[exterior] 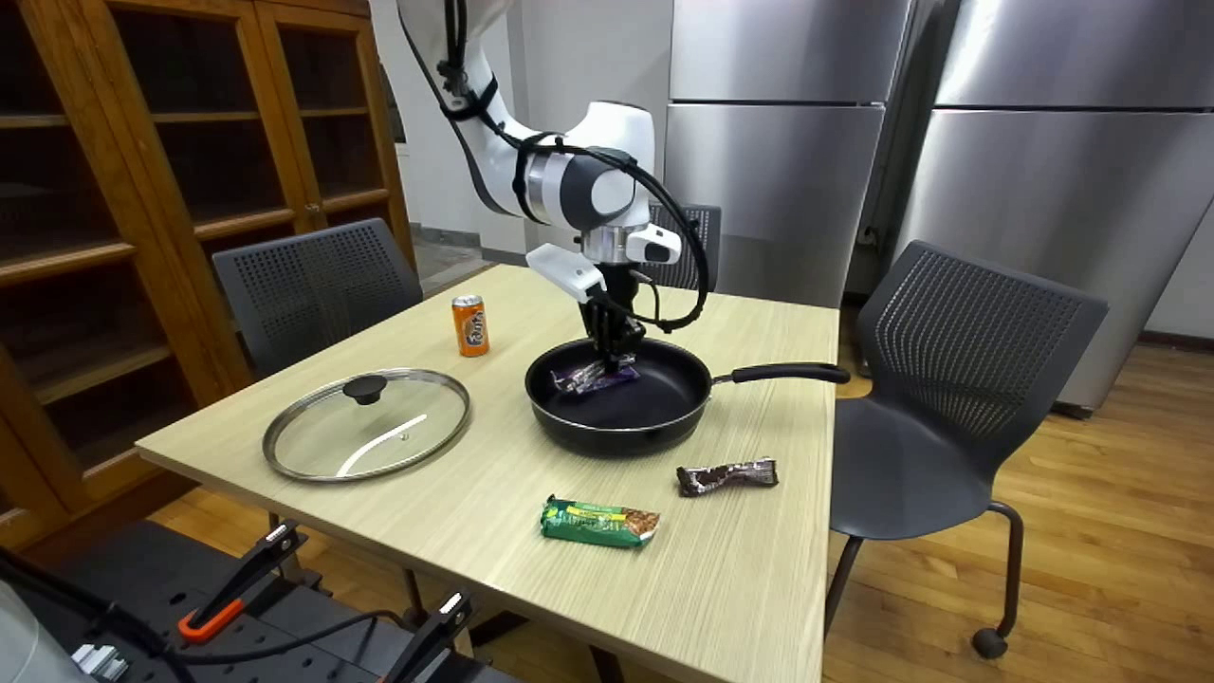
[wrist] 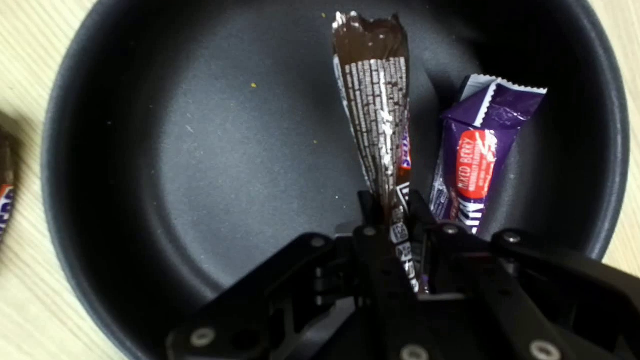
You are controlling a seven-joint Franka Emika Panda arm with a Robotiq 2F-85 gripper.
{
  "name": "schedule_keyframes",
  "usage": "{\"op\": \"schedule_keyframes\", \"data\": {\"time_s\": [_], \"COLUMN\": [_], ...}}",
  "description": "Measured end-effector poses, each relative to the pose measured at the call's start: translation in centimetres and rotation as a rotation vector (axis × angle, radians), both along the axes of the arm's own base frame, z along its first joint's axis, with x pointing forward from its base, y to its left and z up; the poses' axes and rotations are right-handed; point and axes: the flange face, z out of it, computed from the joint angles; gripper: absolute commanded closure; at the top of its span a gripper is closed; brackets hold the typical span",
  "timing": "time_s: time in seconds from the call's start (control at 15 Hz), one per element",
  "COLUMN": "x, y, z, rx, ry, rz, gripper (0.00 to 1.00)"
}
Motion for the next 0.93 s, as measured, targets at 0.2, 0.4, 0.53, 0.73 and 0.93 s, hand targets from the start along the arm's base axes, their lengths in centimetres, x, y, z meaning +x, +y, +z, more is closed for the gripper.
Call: {"op": "schedule_keyframes", "data": {"time_s": [0.2,0.4,0.53,0.73,0.93], "x": [-0.2,-0.2,0.0,0.6,1.5], "y": [-0.4,-0.5,-0.5,-0.5,-0.4], "z": [-0.7,-1.4,-1.7,-2.1,-2.4], "rx": [0.003,0.011,0.014,0.013,0.012], "ry": [0.012,0.019,0.02,0.017,0.013], "rz": [-0.039,-0.07,-0.086,-0.107,-0.12], "gripper": [0.96,0.96,0.96,0.96,0.96]}}
